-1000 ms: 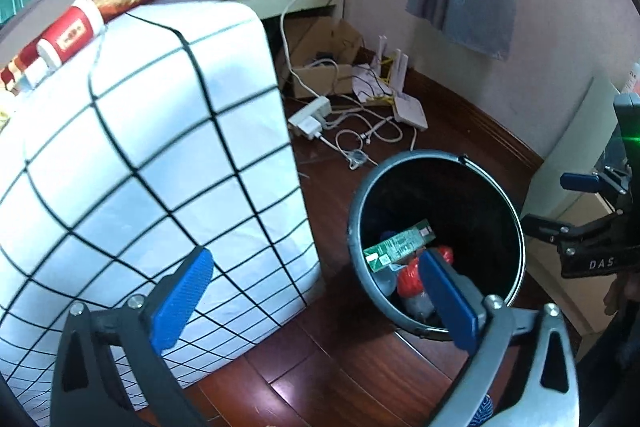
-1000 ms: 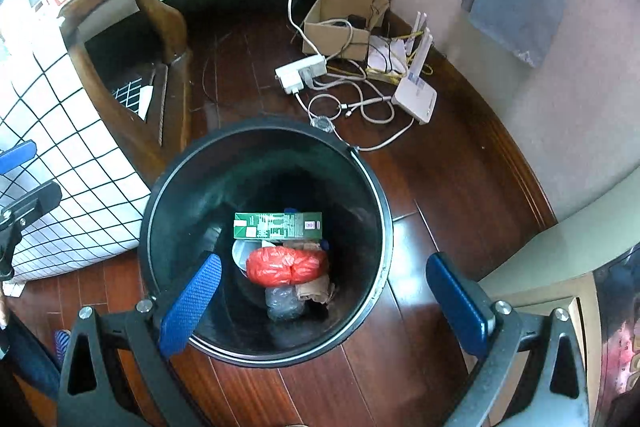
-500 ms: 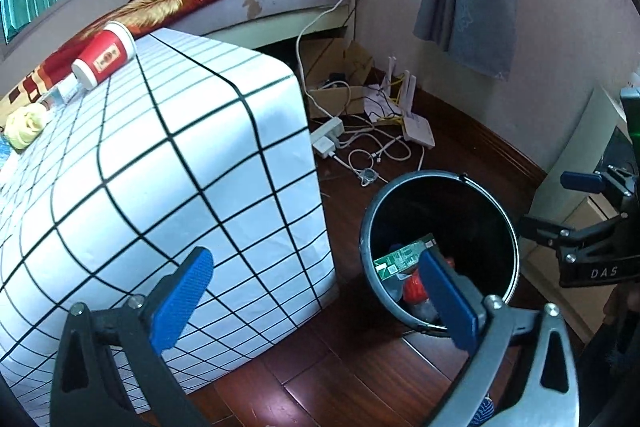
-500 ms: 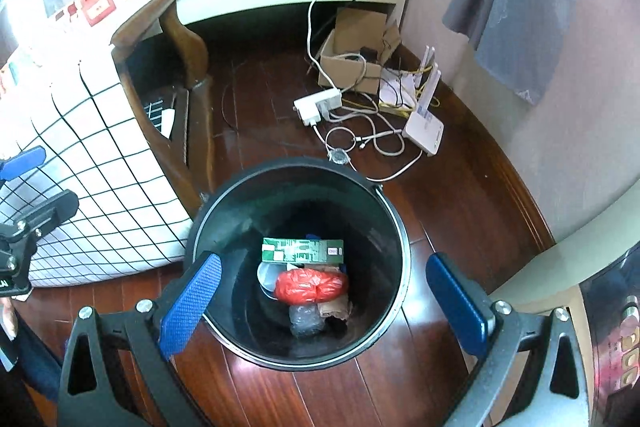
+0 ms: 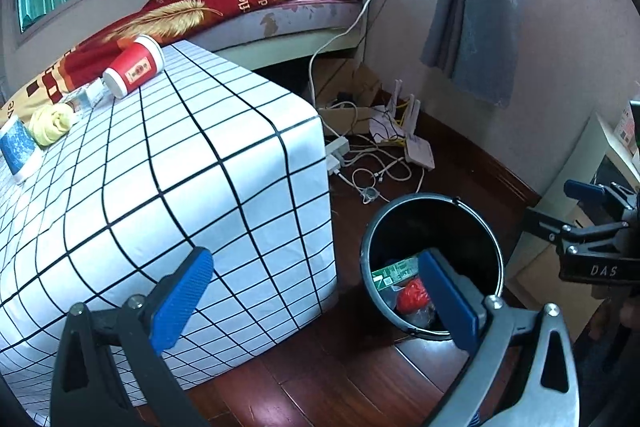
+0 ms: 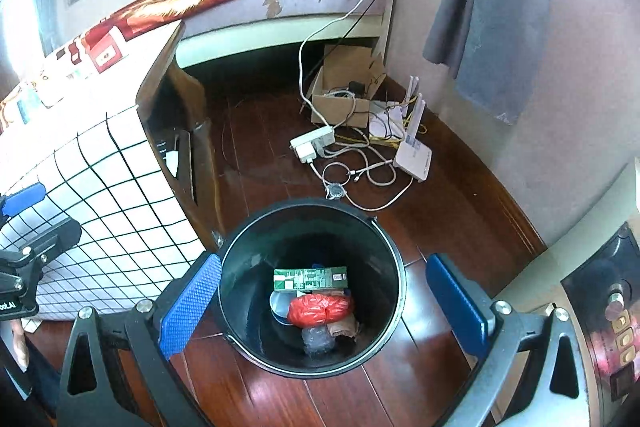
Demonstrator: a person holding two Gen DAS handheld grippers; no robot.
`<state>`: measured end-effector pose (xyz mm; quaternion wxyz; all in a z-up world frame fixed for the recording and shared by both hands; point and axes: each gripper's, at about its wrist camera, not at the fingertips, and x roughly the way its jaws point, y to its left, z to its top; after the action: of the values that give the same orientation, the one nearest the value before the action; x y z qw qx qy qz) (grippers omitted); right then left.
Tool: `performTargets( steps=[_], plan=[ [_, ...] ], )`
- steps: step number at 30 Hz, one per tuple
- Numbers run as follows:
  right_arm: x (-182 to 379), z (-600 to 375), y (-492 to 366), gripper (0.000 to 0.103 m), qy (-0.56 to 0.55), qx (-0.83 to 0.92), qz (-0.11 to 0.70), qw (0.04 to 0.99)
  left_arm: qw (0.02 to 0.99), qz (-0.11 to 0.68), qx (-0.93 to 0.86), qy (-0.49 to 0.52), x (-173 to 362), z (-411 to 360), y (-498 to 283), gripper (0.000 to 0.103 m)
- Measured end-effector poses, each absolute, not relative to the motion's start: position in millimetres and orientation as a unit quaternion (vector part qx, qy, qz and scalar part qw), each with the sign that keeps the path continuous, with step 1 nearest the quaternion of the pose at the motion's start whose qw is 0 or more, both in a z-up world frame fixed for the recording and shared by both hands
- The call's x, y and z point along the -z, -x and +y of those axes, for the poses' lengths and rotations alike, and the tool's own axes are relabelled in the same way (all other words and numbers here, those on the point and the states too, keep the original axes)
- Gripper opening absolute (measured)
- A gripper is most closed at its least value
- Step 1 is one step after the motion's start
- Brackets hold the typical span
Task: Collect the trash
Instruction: 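Move both tools back toward the table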
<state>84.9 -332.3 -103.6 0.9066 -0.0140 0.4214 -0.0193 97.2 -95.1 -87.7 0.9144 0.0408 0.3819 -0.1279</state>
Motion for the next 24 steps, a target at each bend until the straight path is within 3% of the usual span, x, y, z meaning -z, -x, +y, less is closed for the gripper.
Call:
performTargets(
  steps=[7,18,24],
  plan=[
    [84,-309,-89,0.103,0.010,-0.015,0.413,0.910,0.927,0.364,0.077,-0.039,71,-67,-92,0.103],
    [51,-219,-121,0.103,0.042,-0.094,0.371,0.923,0.935,0.350,-0.038,0.036,58,47,-91,0.103],
    [31,-153,-152,0.103,0.067,-0.167,0.351,0.919,0.936,0.341,-0.076,0.043,53,101,-95,0.096]
  ],
)
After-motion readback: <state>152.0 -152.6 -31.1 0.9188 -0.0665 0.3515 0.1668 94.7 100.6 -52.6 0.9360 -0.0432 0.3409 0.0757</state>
